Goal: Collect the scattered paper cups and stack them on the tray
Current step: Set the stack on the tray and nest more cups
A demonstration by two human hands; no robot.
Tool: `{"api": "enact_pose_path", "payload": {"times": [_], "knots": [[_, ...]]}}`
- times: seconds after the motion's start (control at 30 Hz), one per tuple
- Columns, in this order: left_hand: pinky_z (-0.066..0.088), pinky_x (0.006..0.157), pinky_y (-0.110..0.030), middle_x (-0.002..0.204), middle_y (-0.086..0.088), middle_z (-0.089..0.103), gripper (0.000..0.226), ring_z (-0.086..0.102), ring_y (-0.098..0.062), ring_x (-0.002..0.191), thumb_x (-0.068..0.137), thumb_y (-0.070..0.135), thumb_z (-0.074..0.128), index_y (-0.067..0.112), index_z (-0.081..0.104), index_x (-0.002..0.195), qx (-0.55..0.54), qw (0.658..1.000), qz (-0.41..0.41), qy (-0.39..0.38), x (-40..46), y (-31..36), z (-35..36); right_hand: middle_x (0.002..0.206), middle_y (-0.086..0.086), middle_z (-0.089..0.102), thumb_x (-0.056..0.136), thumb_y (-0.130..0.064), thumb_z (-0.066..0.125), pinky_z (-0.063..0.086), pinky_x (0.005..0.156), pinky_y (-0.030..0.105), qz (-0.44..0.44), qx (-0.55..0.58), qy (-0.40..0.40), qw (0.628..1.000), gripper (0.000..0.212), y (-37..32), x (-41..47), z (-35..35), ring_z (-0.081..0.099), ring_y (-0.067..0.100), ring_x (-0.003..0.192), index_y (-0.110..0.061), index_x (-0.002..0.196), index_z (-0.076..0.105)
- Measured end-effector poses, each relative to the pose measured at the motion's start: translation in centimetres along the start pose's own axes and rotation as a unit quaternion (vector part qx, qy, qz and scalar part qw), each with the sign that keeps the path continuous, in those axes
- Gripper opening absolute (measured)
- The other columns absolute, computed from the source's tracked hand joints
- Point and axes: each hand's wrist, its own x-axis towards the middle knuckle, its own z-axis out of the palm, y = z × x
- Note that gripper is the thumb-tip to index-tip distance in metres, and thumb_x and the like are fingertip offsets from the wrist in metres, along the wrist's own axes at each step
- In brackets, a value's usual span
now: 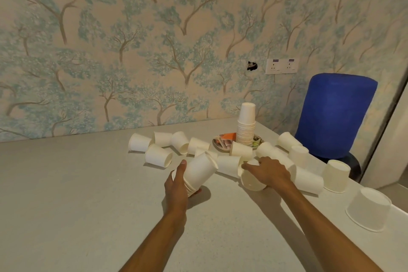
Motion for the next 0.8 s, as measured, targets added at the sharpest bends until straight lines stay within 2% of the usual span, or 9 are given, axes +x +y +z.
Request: {"api": "enact_pose_path", "payload": {"times": [0.1,0.2,0.27,0.33,0.47,0.57,0.63,0.7,0.8], "knots": [[0.062,0.064,-0.038,0.113,-0.008,0.064,0.058,0.066,-0.028,0.097,0.085,0.056,0.059,0.024,0.051,0.133,0.006,1.0,-0.013,-0.001,0.2,-0.8,-0.1,0.106,0.001,0.059,0.083,-0.058,0.064,0.057,0.083,0.041,-0.002,0.076,-0.006,0.997,0.057,0.8,-0.2,-0.2,0.06,0.021,0.095,-0.021,0.125,0.053],[0.061,0.074,-0.047,0.12,-0.01,0.061,0.061,0.064,-0.029,0.099,0.085,0.055,0.06,0.025,0.048,0.136,0.007,1.0,-0.028,0.004,0.6,-1.4,-0.2,0.12,0.006,0.058,0.08,-0.055,0.07,0.054,0.082,0.04,-0.003,0.175,0.098,0.98,0.069,0.7,-0.6,-1.1,0.059,0.023,0.098,-0.02,0.132,0.041],[0.061,0.075,-0.048,0.121,-0.01,0.061,0.06,0.064,-0.028,0.098,0.085,0.055,0.06,0.026,0.048,0.136,0.007,1.0,-0.028,0.006,0.8,-1.6,-0.2,0.117,0.002,0.057,0.078,-0.05,0.074,0.056,0.081,0.041,-0.035,0.291,0.16,0.943,0.066,-0.2,-1.1,-1.5,0.058,0.019,0.093,-0.023,0.127,0.039],[0.061,0.076,-0.047,0.121,-0.009,0.061,0.059,0.063,-0.026,0.096,0.086,0.056,0.059,0.027,0.048,0.136,0.009,1.0,-0.026,0.007,1.0,-1.7,0.0,0.108,-0.007,0.056,0.077,-0.044,0.077,0.059,0.078,0.044,-0.077,0.401,0.157,0.899,0.057,-1.6,-2.2,-1.1,0.06,0.016,0.091,-0.025,0.117,0.041],[0.062,0.072,-0.046,0.121,-0.009,0.06,0.06,0.063,-0.027,0.096,0.086,0.06,0.055,0.028,0.047,0.136,0.012,0.999,-0.028,0.012,1.1,-1.8,0.1,0.102,-0.008,0.06,0.078,-0.033,0.08,0.058,0.059,0.026,-0.145,0.49,0.085,0.855,0.04,-4.1,-4.6,1.3,0.066,0.01,0.088,-0.02,0.1,0.048],[0.062,0.063,-0.043,0.119,-0.01,0.061,0.064,0.066,-0.031,0.095,0.084,0.068,0.05,0.03,0.047,0.136,0.02,0.999,-0.027,0.02,1.0,-2.0,0.2,0.106,-0.003,0.062,0.078,-0.036,0.079,0.058,0.064,0.025,-0.186,0.464,0.033,0.866,0.036,-5.2,-5.5,3.3,0.065,0.011,0.091,-0.019,0.094,0.052],[0.061,0.073,-0.051,0.121,-0.011,0.062,0.075,0.065,-0.034,0.1,0.077,0.076,0.046,0.032,0.047,0.137,0.038,0.999,-0.022,0.027,0.9,-1.9,0.2,0.102,-0.012,0.064,0.078,-0.047,0.075,0.053,0.065,0.018,-0.239,0.392,-0.004,0.888,0.034,-5.4,-6.0,4.5,0.062,0.005,0.093,-0.022,0.09,0.055],[0.057,0.085,-0.056,0.124,-0.011,0.062,0.08,0.063,-0.036,0.106,0.074,0.08,0.045,0.032,0.047,0.137,0.047,0.998,-0.024,0.03,0.9,-1.8,0.0,0.1,-0.016,0.065,0.083,-0.059,0.062,0.05,0.07,0.015,-0.283,0.374,-0.028,0.883,0.032,-5.5,-6.2,4.9,0.061,0.004,0.097,-0.027,0.086,0.059],[0.056,0.088,-0.052,0.125,-0.008,0.062,0.066,0.062,-0.033,0.108,0.084,0.069,0.05,0.029,0.049,0.137,0.035,0.998,-0.03,0.032,1.3,-1.6,-0.3,0.104,-0.012,0.068,0.089,-0.062,0.042,0.044,0.073,0.009,-0.274,0.374,0.053,0.884,0.039,-4.8,-4.9,4.1,0.06,0.001,0.097,-0.03,0.088,0.064]]}}
